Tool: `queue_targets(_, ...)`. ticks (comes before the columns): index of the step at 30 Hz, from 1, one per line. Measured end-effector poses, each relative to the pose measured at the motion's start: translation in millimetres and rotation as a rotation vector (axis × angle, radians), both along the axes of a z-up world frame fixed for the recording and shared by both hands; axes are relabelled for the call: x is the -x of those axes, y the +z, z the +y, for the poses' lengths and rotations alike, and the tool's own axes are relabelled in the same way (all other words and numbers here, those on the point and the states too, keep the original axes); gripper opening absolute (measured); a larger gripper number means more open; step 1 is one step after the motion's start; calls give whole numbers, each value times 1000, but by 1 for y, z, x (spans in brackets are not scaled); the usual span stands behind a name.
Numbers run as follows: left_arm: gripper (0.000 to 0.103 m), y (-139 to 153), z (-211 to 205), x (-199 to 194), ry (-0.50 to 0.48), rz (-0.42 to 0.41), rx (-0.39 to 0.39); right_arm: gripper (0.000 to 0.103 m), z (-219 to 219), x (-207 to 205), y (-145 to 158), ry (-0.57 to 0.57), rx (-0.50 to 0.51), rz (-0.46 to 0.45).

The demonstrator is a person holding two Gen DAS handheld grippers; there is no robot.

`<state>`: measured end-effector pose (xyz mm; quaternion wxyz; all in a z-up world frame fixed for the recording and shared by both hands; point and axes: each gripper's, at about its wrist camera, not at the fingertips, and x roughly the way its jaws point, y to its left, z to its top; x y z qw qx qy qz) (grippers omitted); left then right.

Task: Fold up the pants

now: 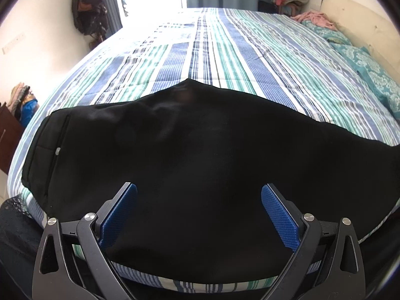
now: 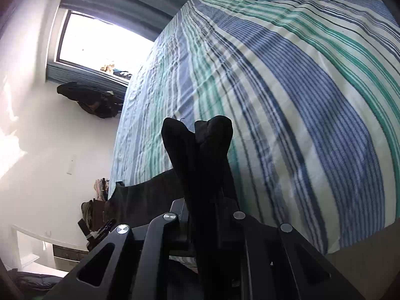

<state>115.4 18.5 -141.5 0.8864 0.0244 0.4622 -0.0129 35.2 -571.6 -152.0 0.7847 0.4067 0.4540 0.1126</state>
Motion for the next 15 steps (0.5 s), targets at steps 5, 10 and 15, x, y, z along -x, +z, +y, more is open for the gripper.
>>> queue_targets(5,100,3,15,1,18,-23,58,14,78,-5,23,52,-151,-106)
queue_targets(10,100,8,42,3,47,-37,121,14,182,-28,14,91,-330,-176)
queue_targets(15,100,15,63,7,83,-61,177,14,283,-66,-23,82,-347,-155)
